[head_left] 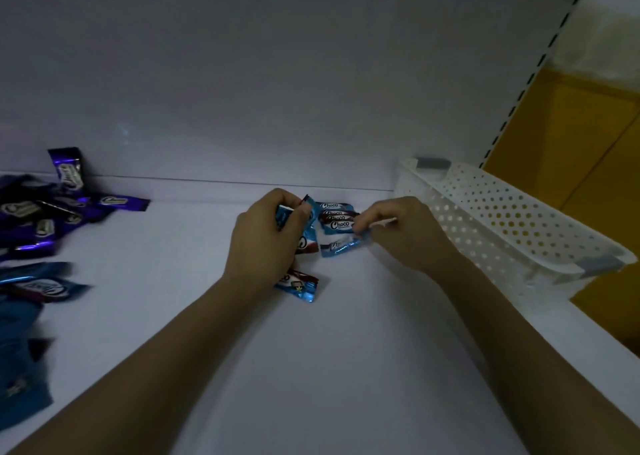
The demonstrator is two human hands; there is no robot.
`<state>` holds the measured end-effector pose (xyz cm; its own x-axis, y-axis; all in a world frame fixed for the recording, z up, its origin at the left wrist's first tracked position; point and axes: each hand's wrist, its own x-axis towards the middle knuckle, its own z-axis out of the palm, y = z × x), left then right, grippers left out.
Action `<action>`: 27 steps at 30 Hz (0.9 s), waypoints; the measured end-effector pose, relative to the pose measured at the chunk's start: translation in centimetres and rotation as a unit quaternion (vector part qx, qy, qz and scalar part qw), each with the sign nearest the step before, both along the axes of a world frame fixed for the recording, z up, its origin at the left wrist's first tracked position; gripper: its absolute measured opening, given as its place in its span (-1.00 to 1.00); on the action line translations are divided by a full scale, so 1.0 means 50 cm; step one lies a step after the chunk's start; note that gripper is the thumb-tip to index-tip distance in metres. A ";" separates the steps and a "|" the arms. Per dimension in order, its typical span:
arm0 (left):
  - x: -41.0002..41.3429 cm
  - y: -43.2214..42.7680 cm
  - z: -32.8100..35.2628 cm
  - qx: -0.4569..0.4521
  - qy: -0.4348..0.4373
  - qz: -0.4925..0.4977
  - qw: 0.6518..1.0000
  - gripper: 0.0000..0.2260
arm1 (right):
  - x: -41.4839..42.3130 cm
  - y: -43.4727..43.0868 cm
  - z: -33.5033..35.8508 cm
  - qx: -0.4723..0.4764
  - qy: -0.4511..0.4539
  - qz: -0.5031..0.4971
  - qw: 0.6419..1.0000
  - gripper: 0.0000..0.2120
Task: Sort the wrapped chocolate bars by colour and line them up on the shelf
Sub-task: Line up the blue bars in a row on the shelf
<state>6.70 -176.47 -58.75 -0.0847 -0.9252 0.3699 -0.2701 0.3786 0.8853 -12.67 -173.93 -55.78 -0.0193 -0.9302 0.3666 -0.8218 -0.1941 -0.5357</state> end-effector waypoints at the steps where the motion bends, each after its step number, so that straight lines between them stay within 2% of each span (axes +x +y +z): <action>1: 0.000 -0.001 0.000 0.000 -0.004 0.003 1.000 -0.89 | -0.003 0.001 -0.001 0.021 0.022 -0.010 0.999 -0.65; 4: 0.000 -0.001 0.000 -0.006 -0.012 0.007 1.000 -0.89 | -0.015 0.002 0.001 0.031 0.049 -0.030 0.998 -0.63; 7: 0.000 0.000 0.002 0.004 0.004 -0.003 1.000 -0.89 | -0.011 0.003 0.003 0.022 0.035 -0.004 0.999 -0.80; 9: 0.000 0.002 0.002 0.006 0.002 -0.006 1.000 -0.90 | -0.004 0.004 -0.004 0.037 0.058 0.020 0.997 -0.91; 12: -0.001 0.004 0.001 0.014 0.012 -0.007 1.000 -0.91 | 0.005 0.001 -0.021 0.044 0.096 0.024 0.994 -0.85; 17: 0.000 0.006 0.001 0.011 0.019 -0.003 1.000 -0.90 | 0.000 0.000 -0.020 0.062 0.058 0.023 0.996 -0.88; 23: -0.002 0.001 -0.004 0.012 0.017 0.000 1.000 -0.86 | 0.004 -0.012 -0.038 -0.003 0.145 -0.055 0.988 -0.84; 27: -0.004 0.000 -0.005 0.019 0.020 -0.004 1.000 -0.86 | 0.005 -0.024 -0.043 -0.027 0.165 -0.069 0.984 -0.82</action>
